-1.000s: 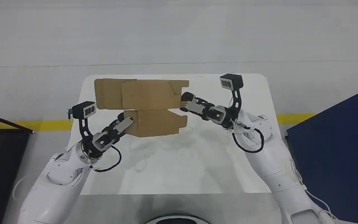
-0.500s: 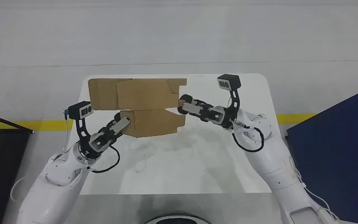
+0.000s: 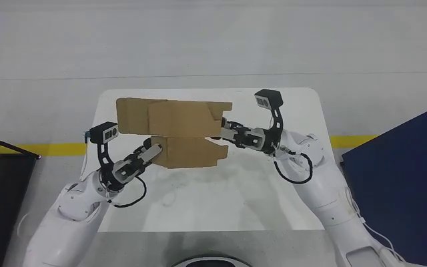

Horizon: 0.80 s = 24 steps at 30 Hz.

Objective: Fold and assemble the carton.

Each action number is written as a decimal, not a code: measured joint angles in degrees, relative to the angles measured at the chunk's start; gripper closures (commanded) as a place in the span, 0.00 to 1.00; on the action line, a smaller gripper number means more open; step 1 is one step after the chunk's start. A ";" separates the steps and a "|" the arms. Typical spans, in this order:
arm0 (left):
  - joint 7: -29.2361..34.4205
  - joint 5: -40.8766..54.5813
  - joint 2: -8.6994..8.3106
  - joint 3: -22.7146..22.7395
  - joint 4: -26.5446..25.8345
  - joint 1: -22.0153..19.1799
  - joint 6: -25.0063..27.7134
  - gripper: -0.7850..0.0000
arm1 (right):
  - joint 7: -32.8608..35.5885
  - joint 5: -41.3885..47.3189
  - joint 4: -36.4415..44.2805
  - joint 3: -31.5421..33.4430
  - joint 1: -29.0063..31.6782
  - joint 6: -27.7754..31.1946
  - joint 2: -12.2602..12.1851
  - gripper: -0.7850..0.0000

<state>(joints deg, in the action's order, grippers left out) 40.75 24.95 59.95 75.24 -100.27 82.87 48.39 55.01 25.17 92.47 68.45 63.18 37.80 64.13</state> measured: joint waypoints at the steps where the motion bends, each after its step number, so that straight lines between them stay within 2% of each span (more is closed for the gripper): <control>1: 0.10 -0.18 0.02 -0.14 0.09 -0.05 -0.01 1.00 | -0.04 -0.03 0.11 0.01 0.00 -0.09 -0.01 0.57; 4: 0.42 -0.87 0.08 -0.61 0.47 -0.22 -0.30 1.00 | 0.08 0.39 0.40 -0.06 -0.12 -0.06 0.00 0.57; 5: 0.54 -1.15 0.09 -0.72 0.63 -0.28 -0.48 1.00 | 0.04 0.73 0.51 -0.24 -0.05 0.16 0.07 0.61; 6: 0.81 -1.86 0.09 -0.83 0.90 -0.41 -0.77 1.00 | -0.10 1.99 0.32 -0.69 0.10 0.91 0.16 0.61; 7: 0.96 -2.58 0.09 -0.94 1.10 -0.50 -1.03 1.00 | 0.31 3.14 -0.16 -0.60 -0.27 1.27 0.10 0.71; 11: 0.44 -4.85 0.34 -2.35 1.30 -0.89 -1.91 1.00 | 0.80 0.02 0.67 -0.16 -1.02 0.06 -0.03 0.82; 18: -1.11 -5.43 0.67 -3.43 1.49 -1.71 -1.89 1.00 | 0.45 -0.46 1.88 -1.34 0.07 -0.47 0.05 0.87; 20: -0.99 -5.74 0.66 -3.35 1.52 -1.82 -2.18 1.00 | 0.95 0.11 1.57 -1.50 -0.24 -0.70 0.06 1.00; 24: -1.22 -5.84 0.63 -2.95 1.61 -2.01 -2.67 1.00 | 2.30 2.25 0.73 -1.30 -0.88 -0.55 0.01 1.00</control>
<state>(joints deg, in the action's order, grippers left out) 39.53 19.11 60.58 72.29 -98.66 80.86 45.72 57.31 27.43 93.20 67.16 62.30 37.25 64.14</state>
